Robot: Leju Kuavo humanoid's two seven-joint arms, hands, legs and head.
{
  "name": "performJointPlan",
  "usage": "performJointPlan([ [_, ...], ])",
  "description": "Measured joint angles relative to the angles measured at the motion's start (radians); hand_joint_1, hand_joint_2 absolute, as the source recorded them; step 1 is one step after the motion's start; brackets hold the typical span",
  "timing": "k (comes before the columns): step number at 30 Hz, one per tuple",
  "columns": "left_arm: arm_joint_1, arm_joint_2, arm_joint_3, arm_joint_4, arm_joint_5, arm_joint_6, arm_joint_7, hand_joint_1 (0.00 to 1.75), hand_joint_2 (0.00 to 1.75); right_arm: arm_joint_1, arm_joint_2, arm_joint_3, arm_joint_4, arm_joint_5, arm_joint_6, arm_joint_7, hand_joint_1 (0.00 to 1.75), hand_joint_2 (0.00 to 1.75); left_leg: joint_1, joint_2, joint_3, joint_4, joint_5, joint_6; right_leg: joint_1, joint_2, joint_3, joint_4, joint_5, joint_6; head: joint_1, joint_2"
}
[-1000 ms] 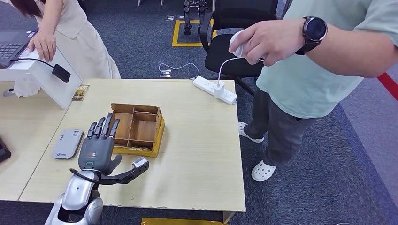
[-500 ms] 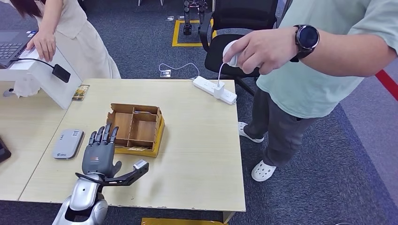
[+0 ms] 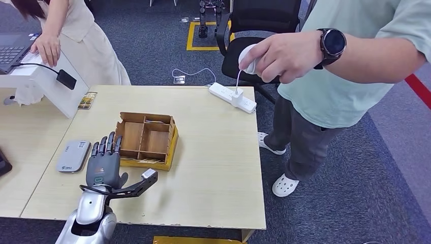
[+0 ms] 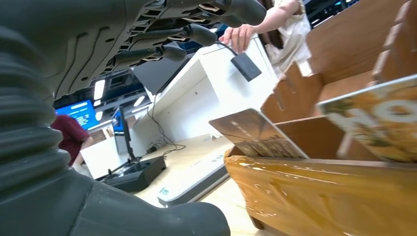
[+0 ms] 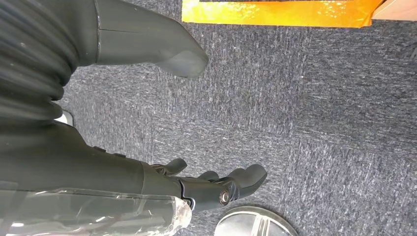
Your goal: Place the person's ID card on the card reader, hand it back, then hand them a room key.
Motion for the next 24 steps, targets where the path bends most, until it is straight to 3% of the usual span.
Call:
performJointPlan([
  [24,-0.005,-0.004,0.034,0.020,0.000,0.002,-0.020,0.00,1.75,0.000,0.000,0.000,0.000,0.001,0.001,-0.004,0.00,1.75,0.000,0.000,0.000,0.000,0.000,0.000,0.000,0.000,0.000,0.000,0.000,0.000,0.000,0.000],
])
